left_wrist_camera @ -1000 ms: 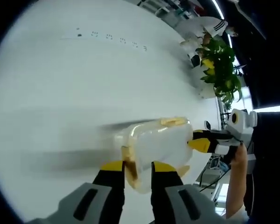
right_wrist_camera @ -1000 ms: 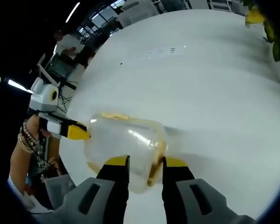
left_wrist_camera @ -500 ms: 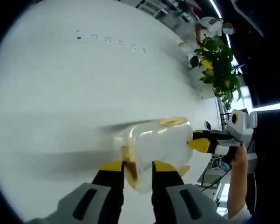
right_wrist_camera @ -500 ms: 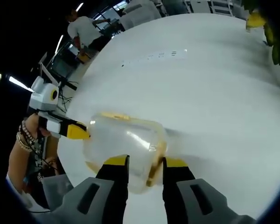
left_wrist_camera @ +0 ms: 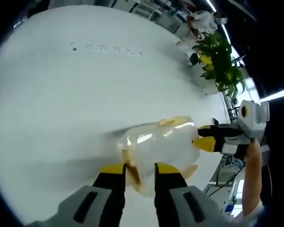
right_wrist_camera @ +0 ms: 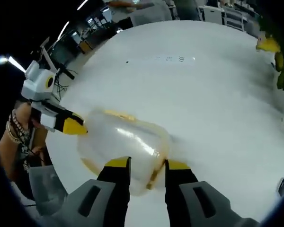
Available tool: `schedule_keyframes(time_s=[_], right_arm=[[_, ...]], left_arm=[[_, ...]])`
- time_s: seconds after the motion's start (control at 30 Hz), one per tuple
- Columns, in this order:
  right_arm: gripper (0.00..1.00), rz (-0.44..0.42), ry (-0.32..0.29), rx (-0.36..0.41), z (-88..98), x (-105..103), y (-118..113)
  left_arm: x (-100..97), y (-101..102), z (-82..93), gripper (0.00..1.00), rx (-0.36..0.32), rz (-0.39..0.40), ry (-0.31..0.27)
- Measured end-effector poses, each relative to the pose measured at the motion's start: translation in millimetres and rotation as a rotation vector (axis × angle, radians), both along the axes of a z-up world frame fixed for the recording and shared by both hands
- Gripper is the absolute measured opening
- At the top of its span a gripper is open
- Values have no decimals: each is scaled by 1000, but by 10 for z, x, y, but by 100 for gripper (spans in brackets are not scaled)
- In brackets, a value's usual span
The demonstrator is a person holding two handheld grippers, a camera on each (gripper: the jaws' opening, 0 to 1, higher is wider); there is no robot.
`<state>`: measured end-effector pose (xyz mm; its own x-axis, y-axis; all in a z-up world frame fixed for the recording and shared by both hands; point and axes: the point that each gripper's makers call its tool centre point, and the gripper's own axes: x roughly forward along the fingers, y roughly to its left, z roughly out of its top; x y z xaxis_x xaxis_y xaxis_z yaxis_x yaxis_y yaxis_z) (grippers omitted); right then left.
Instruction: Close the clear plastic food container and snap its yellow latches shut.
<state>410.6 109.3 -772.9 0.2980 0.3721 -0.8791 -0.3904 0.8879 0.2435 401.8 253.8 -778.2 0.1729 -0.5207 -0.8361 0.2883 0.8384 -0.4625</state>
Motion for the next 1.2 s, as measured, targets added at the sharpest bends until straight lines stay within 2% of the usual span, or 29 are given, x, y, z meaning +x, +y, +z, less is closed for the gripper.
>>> schedule_keyframes(time_s=[0.1, 0.13, 0.2, 0.33, 0.5, 0.53, 0.57, 0.67, 0.7, 0.73, 0.77, 0.83, 0.87, 0.93, 1.0, 1.1, 1.2], right_arm=[[25, 55, -28, -107, 18, 8, 8], [25, 81, -45, -131, 25, 17, 18], [25, 81, -47, -161, 24, -6, 22], [25, 80, -46, -173, 24, -8, 16], [26, 89, -58, -204, 42, 17, 15], [26, 180, -109, -235, 63, 44, 28], [25, 180, -119, -244, 71, 36, 40], [18, 263, -131, -283, 60, -26, 140], [16, 300, -156, -321, 77, 47, 121], [12, 328, -149, -311, 64, 27, 161], [9, 313, -137, -305, 59, -3, 184], [7, 325, -159, -320, 69, 16, 191], [7, 327, -163, -321, 71, 20, 194], [6, 344, -173, -316, 74, 39, 207], [6, 346, -176, -302, 75, 43, 221], [4, 339, -186, -272, 75, 27, 258], [0, 336, -223, -258, 90, 46, 270]], left_arm=[[5, -3, 10, 16, 26, -8, -22], [22, 8, 16, 16, 48, -26, -57], [40, 5, 34, 16, 77, -62, -115], [57, -1, 54, 16, 128, -102, -156], [103, -21, 109, 17, 238, -172, -264], [108, -29, 118, 17, 246, -181, -279], [113, -36, 123, 17, 255, -188, -288], [118, -35, 130, 17, 272, -208, -292], [122, -33, 131, 17, 273, -210, -293], [125, -24, 134, 16, 279, -221, -297], [126, -19, 138, 15, 282, -226, -301], [136, -8, 156, 10, 298, -259, -334], [127, -50, 185, 6, 277, -265, -348], [114, -184, 263, 5, 192, -234, -359], [110, -272, 326, 2, 137, -220, -370], [109, -328, 370, 0, 130, -239, -408], [99, -375, 380, 0, 120, -237, -434]])
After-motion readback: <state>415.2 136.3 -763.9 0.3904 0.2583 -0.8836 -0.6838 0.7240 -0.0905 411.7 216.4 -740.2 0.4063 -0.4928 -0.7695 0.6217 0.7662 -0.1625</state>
